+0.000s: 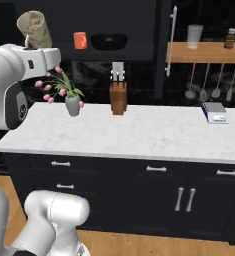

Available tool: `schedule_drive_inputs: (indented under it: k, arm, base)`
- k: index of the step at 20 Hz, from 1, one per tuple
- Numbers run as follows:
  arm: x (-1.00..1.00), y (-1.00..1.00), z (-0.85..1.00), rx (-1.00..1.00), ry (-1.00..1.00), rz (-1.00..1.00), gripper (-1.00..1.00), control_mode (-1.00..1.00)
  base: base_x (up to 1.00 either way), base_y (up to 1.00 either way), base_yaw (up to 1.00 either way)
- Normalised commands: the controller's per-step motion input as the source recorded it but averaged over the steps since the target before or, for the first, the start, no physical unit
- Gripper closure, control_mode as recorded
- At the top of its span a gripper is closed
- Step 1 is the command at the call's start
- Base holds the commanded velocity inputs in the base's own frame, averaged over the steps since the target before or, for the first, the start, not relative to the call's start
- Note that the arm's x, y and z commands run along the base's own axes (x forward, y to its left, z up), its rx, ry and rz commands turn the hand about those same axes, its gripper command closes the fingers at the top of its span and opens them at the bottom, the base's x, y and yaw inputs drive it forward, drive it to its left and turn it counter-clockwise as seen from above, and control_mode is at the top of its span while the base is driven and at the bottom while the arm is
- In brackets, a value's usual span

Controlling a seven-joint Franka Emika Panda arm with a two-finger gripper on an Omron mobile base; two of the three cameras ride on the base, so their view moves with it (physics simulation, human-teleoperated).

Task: Gather all objects into one cabinet and sort the glasses and bowls to opposite sides.

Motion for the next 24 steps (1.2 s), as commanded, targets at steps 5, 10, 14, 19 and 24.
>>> schedule_drive_inputs:
  k: [5,10,14,19,24]
  arm:
    - [0.0,0.0,0.0,0.0,0.0,0.0,1.0,1.0]
    - [0.0,0.0,0.0,0.0,0.0,0.0,1.0,1.0]
    - [0.0,0.0,0.0,0.0,0.0,0.0,1.0,1.0]
    - [0.0,0.0,0.0,0.0,0.0,0.0,1.0,1.0]
    - [0.0,0.0,0.0,0.0,0.0,0.0,1.0,1.0]
  base:
    - [0.24,0.41,0.02]
    - [0.19,0.27,0.02]
    - [0.1,0.24,0.0]
    - [0.08,0.21,0.0]
    - [0.11,0.26,0.0]
